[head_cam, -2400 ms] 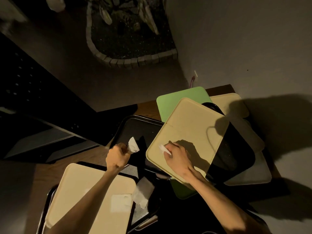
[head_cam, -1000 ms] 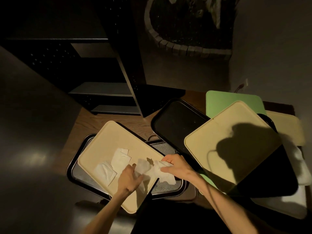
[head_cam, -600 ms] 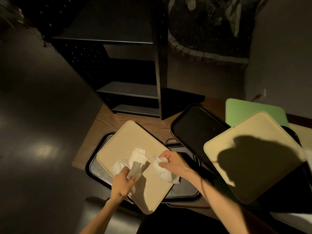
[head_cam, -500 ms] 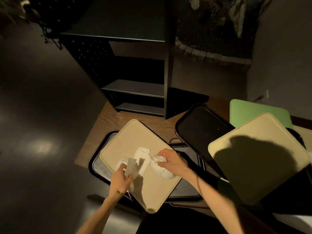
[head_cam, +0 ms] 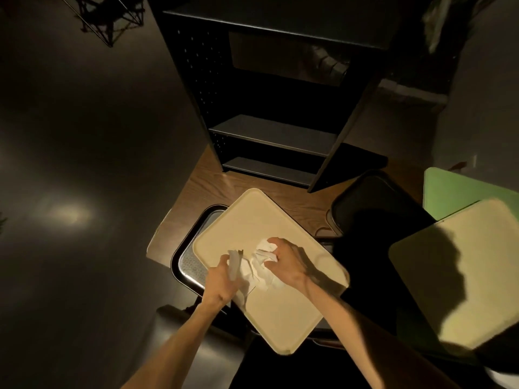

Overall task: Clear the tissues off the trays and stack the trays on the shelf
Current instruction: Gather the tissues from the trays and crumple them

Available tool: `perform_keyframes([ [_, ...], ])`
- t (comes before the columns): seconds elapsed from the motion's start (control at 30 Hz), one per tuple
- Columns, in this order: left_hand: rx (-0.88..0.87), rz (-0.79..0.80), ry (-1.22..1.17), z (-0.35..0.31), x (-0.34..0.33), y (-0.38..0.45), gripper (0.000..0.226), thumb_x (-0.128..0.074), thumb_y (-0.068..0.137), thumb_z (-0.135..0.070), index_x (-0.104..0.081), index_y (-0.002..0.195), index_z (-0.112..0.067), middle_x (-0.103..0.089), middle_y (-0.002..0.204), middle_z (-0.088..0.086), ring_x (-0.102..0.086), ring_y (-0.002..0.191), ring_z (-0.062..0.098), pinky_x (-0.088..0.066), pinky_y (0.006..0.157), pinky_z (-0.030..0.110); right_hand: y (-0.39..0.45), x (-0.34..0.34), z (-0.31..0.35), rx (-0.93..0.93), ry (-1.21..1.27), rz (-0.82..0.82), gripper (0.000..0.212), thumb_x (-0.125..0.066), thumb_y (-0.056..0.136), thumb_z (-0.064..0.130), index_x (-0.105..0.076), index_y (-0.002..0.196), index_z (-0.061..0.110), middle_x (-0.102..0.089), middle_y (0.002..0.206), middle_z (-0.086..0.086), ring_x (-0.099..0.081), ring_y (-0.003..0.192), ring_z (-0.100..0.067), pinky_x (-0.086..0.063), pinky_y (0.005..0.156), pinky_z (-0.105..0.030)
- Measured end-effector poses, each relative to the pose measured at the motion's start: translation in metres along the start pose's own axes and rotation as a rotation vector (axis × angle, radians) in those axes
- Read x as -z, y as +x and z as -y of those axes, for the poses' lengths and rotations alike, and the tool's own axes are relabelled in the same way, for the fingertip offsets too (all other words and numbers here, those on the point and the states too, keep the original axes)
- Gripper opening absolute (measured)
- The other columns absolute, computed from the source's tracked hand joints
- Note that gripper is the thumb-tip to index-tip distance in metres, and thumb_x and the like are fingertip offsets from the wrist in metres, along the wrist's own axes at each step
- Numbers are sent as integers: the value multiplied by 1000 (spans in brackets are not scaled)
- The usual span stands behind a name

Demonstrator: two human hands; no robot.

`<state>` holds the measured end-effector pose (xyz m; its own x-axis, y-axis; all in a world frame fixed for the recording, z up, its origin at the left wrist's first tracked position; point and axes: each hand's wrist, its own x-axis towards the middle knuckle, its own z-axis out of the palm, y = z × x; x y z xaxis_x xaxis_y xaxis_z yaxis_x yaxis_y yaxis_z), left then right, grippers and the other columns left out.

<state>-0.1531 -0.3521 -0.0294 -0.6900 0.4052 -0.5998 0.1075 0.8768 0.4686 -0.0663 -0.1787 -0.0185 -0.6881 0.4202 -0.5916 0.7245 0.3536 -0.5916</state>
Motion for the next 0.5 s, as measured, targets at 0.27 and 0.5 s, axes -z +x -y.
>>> perform_keyframes([
  [0.27,28,50,72,1,5,7,48,-74,78,-36,-51,112,-12,-69,96,4,-62,78,17,-49,73,24,6,-17,3,11,-377,-60,58,-72,81,28,-46,131,17,-66,121,-7,-65,111,-31,-52,88,-36],
  [0.5,10,97,93,4,9,13,23,-72,78,-33,-60,79,-13,-65,72,1,-65,67,19,-49,61,23,8,-27,-2,31,-483,-154,36,-71,79,31,-66,114,27,-56,115,0,-49,111,-21,-48,92,-29],
])
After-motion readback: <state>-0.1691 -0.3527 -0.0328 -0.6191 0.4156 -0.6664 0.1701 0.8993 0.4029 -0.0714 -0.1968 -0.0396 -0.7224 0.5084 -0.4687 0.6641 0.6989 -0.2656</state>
